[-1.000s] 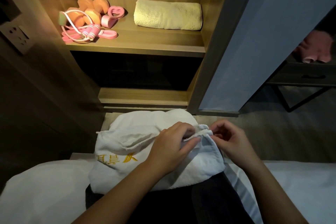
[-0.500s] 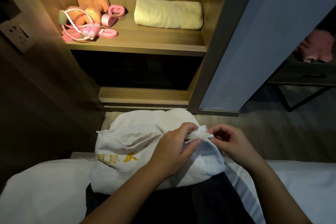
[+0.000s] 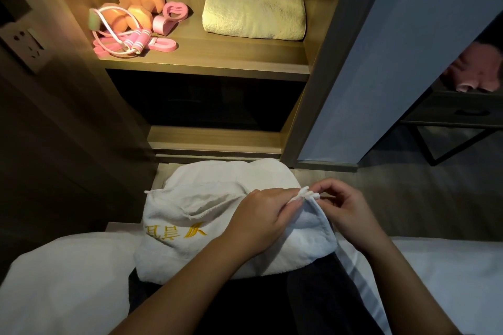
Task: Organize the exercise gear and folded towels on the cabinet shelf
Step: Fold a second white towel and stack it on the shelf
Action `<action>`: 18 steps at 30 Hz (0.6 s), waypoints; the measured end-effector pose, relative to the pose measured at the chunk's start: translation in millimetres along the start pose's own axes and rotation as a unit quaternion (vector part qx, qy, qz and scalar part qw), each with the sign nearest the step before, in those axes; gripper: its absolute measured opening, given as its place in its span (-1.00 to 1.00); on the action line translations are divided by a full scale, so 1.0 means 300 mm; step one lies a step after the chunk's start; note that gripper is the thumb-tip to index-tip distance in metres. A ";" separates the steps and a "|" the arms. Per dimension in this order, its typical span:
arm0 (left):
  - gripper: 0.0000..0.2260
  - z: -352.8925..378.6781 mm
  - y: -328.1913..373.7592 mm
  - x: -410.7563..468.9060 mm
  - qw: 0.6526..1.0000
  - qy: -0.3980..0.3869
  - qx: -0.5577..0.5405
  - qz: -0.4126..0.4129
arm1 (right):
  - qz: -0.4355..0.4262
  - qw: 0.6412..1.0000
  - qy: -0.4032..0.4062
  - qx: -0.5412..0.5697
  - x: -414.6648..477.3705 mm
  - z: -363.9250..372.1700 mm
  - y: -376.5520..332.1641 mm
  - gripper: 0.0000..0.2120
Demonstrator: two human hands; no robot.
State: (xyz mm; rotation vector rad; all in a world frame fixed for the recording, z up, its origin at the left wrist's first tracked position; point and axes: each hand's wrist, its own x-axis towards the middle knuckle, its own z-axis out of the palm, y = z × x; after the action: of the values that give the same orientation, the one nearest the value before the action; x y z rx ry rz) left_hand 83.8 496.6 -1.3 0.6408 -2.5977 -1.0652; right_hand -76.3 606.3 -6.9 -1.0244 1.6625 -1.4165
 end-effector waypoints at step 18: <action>-0.83 0.040 0.050 -0.008 0.989 0.104 -0.069 -0.081 | 0.055 0.998 -0.009 0.010 0.008 0.000 -0.018 -0.82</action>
State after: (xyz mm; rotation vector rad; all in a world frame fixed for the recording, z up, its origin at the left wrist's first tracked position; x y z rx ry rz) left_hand 76.6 514.5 1.0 0.8907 -2.3052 -1.1470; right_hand -76.8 603.7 -1.6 -0.9173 1.6625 -1.3457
